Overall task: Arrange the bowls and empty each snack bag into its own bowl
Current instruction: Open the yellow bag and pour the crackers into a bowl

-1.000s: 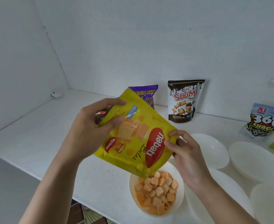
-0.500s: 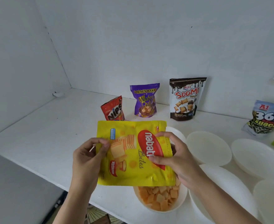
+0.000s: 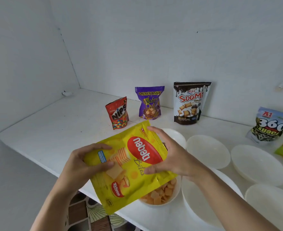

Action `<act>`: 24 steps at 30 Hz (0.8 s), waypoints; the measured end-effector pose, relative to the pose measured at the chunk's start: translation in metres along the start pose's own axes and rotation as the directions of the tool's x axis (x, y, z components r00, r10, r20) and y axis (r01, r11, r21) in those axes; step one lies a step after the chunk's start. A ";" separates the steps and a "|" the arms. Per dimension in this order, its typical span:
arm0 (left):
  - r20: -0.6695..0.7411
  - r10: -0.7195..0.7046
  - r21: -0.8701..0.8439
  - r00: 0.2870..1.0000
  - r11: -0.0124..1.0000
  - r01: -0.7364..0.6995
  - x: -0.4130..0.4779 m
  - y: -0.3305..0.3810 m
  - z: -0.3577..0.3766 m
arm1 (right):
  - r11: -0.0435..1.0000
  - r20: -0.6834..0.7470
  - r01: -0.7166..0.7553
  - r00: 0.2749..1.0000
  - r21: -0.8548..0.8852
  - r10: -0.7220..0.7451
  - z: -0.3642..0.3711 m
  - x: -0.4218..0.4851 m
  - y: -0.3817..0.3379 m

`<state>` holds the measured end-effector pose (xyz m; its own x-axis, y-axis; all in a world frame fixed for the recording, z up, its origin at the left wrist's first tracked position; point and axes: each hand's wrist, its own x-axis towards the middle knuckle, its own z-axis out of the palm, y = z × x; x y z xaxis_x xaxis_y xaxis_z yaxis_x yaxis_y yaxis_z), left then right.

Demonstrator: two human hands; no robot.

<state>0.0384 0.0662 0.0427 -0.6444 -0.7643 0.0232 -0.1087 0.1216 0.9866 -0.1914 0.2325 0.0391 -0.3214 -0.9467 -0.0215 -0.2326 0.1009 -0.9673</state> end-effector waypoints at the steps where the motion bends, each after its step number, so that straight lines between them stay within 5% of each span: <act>1: 0.021 -0.010 0.014 1.000 1.000 0.010 -0.003 0.005 0.000 | 1.000 0.065 -0.010 0.998 -0.010 0.010 -0.003 -0.006 0.000; 12: 0.116 0.001 0.287 0.993 0.957 -0.035 -0.059 0.044 0.020 | 0.983 0.118 0.157 0.982 -0.097 -0.145 -0.023 -0.062 -0.009; 15: 0.026 0.037 0.249 0.999 0.967 -0.043 -0.084 0.049 0.025 | 0.973 0.116 0.204 0.975 -0.106 -0.192 -0.021 -0.072 -0.013; 21: -0.344 0.018 -0.083 0.939 0.995 -0.049 -0.156 0.029 0.038 | 0.939 -0.286 0.259 0.939 0.226 -0.190 0.016 -0.079 -0.014; 24: -0.393 -0.024 -0.126 0.919 0.992 -0.028 -0.196 0.010 0.044 | 0.869 -0.366 0.268 0.924 0.415 -0.110 0.050 -0.071 -0.012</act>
<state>0.1298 0.2449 0.0407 -0.2922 -0.9544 0.0608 0.0052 0.0620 0.9981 -0.1203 0.2835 0.0397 -0.6069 -0.7743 0.1791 0.0926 -0.2928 -0.9517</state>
